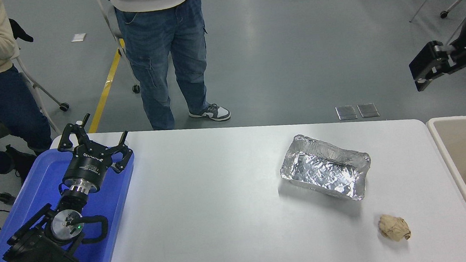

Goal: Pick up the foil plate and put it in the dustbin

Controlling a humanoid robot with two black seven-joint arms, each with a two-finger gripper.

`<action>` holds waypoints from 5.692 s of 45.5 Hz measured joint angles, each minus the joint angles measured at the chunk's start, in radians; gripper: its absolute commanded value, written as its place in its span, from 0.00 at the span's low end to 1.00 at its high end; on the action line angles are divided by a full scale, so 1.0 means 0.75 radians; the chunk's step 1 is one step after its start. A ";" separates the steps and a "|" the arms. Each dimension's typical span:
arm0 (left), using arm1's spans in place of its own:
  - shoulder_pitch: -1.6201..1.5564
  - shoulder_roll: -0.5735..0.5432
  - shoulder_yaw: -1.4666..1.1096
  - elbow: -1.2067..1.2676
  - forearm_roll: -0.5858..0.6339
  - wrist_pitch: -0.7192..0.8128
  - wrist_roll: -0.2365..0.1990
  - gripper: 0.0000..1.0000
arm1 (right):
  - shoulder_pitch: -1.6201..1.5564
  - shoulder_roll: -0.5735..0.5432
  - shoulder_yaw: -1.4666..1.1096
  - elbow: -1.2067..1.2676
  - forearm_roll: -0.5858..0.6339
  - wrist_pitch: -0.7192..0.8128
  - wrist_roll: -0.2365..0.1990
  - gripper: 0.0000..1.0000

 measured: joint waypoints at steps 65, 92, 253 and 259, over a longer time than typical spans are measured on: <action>0.000 0.000 0.000 0.000 -0.001 0.001 0.000 1.00 | -0.010 -0.022 0.025 0.000 0.001 0.000 0.000 1.00; 0.000 0.000 0.000 0.000 -0.001 0.000 0.000 1.00 | -0.129 -0.053 0.125 0.000 0.005 0.000 0.000 1.00; 0.000 0.000 -0.001 0.000 -0.001 0.000 0.000 1.00 | -1.774 0.150 0.751 -0.788 0.198 -0.922 -0.002 0.00; 0.000 0.000 -0.001 0.000 -0.002 0.000 0.000 1.00 | -1.720 0.115 0.744 -0.734 0.194 -0.866 -0.002 0.00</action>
